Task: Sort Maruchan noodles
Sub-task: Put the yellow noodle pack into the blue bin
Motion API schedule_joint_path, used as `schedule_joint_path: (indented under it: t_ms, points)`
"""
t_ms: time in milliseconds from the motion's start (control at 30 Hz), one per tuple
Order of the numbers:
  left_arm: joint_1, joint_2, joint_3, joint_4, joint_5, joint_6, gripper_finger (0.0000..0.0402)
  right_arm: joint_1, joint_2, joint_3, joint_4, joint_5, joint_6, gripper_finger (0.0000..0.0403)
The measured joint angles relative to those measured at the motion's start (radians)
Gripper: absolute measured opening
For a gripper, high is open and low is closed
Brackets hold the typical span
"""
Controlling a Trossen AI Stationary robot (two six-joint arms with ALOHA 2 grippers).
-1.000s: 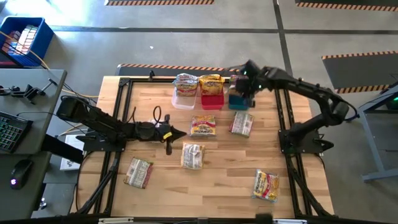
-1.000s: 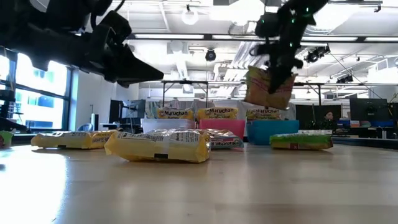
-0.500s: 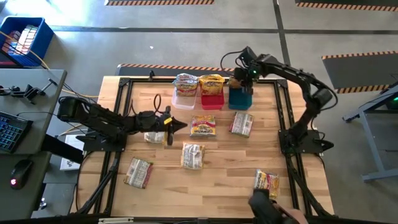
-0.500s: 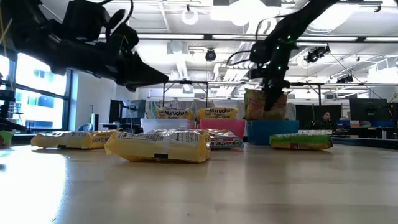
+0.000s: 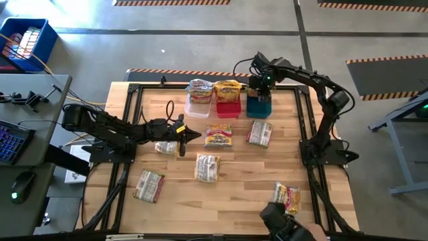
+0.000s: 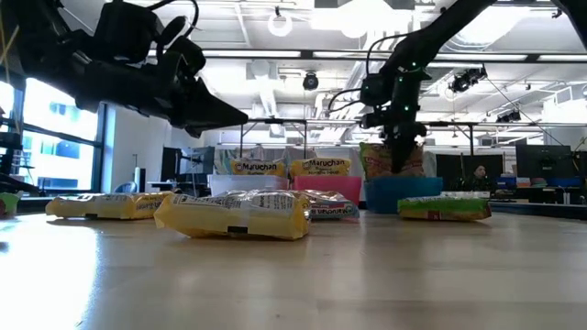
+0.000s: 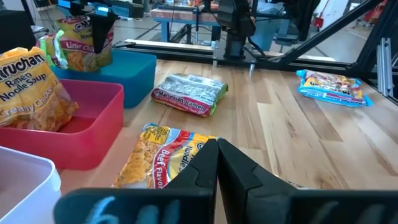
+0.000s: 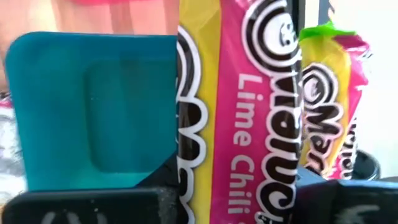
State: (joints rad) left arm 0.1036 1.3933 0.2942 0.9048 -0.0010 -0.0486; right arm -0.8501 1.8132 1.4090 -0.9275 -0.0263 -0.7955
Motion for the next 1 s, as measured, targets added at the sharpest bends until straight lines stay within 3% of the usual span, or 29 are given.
schedule_joint_path:
  t_ms: [433, 833, 1000]
  points:
    - [0.0, 0.0, 0.0, -0.001, 0.0, -0.001, 0.0, -0.001, 0.035, 0.0, 0.023, 0.01, -0.042, 0.0094]
    - [0.0, 0.0, 0.0, -0.003, -0.001, -0.004, 0.0, 0.039, 0.042, 0.0, 0.064, 0.11, -0.006, 0.0188]
    - [-0.001, 0.0, 0.0, -0.004, -0.001, -0.019, 0.0, 0.06, 0.042, 0.0, 0.068, 0.135, -0.006, 0.0205]
